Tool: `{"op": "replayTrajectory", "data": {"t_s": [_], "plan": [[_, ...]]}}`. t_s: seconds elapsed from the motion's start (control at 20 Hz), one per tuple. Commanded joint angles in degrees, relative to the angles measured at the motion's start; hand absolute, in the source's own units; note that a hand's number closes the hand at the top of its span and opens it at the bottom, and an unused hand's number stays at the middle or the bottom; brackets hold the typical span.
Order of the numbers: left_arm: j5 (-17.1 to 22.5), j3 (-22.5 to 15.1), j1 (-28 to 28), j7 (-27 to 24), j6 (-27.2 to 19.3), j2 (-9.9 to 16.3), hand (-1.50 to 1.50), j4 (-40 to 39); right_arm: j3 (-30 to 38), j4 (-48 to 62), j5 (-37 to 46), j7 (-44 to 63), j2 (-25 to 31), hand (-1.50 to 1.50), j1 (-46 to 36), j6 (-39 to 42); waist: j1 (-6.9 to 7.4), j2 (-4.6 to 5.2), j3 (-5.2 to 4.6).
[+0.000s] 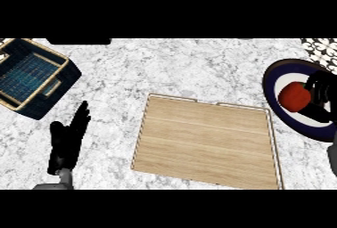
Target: Pick the bell pepper from the tray and place it in the plate
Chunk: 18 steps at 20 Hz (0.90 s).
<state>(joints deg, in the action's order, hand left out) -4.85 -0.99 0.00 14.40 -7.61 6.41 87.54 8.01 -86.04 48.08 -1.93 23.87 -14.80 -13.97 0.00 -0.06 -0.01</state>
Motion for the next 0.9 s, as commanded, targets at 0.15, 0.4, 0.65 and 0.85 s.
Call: {"op": "replayTrajectory", "data": {"t_s": [0.15,0.4,0.65,0.85], "plan": [[-0.4,0.4,-1.9,1.0,-0.1,-0.7,0.00,-0.3,4.9,17.1,-0.4,-5.5,2.8,1.50,-7.6,-2.1,0.41,0.14,0.03],[-0.3,1.4,-2.0,-3.9,0.0,-1.3,0.00,-5.4,8.4,31.0,-1.6,-11.2,5.9,1.50,-12.1,-4.6,0.52,0.22,0.03],[-1.6,-1.2,0.1,-1.8,-0.1,-2.1,0.00,-1.8,7.9,43.8,-0.6,-10.5,12.1,1.50,-20.0,5.4,1.46,0.38,0.06],[-1.4,0.0,-4.7,-1.8,-0.4,-2.2,0.00,-5.2,8.3,54.6,-1.6,-18.3,13.0,1.50,-19.6,8.1,1.60,0.87,0.14]]}}
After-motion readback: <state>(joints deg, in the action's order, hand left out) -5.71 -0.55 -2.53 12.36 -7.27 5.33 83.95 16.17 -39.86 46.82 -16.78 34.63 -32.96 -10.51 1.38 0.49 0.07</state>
